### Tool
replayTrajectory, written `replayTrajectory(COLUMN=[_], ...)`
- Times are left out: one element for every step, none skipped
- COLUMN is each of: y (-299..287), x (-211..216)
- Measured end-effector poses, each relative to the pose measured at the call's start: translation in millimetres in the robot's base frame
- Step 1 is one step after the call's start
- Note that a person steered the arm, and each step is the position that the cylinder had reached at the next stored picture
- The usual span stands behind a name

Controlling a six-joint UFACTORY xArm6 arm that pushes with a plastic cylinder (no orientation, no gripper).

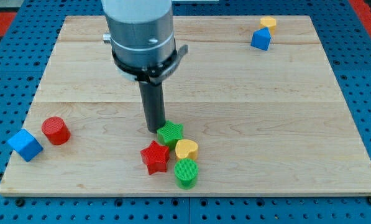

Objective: Push the hexagon along with the blue triangle towards the top of the green star

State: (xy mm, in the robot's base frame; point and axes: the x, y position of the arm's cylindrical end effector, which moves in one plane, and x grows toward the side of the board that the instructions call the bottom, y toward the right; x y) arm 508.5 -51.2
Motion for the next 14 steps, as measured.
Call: replayTrajectory(y=[5,80,186,271,326,304,233,204,225,226,240,306,317,243], x=[-14,-44,-65,-131,-216,-289,-312,-264,-227,-202,-215,-206,-183,-180])
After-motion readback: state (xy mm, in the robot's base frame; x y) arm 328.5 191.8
